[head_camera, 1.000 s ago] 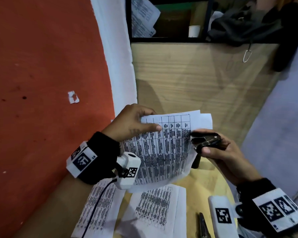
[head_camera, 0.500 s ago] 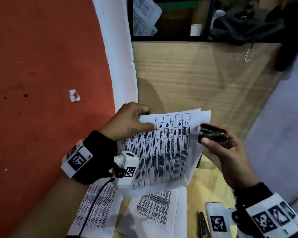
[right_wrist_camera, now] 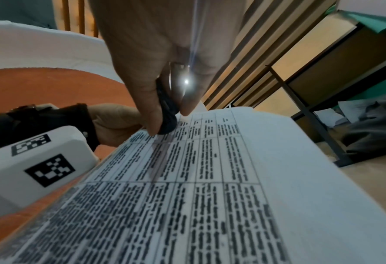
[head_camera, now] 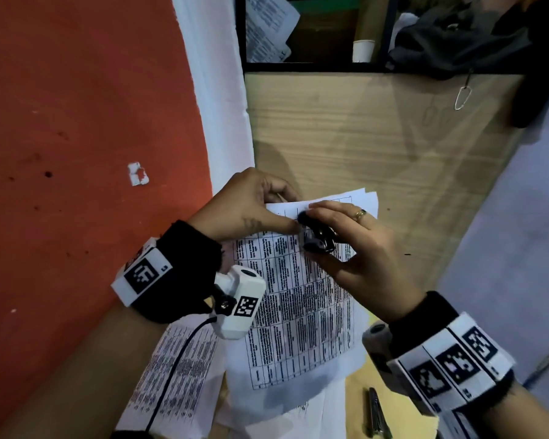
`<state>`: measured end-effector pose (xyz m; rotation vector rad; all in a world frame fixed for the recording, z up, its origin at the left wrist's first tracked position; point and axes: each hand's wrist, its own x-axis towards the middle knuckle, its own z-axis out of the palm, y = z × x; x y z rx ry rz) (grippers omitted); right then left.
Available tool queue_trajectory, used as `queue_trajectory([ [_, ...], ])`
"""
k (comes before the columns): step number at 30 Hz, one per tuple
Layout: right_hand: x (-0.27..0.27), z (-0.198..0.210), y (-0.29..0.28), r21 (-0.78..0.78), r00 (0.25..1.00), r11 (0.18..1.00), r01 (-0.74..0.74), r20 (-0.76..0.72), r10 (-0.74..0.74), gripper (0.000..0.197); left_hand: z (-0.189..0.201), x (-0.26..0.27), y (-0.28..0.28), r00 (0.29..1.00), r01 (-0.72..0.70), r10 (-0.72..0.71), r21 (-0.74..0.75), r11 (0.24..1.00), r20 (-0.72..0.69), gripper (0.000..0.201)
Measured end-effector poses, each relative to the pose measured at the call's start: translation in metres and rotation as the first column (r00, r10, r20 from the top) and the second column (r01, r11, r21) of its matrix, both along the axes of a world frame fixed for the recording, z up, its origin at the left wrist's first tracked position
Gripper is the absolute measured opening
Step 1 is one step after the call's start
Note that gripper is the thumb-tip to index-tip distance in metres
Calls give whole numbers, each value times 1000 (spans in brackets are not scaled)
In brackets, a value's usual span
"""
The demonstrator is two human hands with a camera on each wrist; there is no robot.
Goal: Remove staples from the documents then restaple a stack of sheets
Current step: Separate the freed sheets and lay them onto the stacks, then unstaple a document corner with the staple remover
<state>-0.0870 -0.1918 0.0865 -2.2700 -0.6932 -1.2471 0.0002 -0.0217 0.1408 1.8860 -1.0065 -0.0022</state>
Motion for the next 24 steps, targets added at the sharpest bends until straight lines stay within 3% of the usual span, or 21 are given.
queue_trajectory([
  [16, -3, 12, -3, -125, 998, 991, 55, 21, -52, 33, -1, -4, -7, 993, 37, -42, -51, 998, -109, 28],
  [24, -1, 15, -7, -214, 995, 974, 71, 83, -54, 31, 0, -3, -7, 973, 113, -127, -85, 990, -194, 27],
])
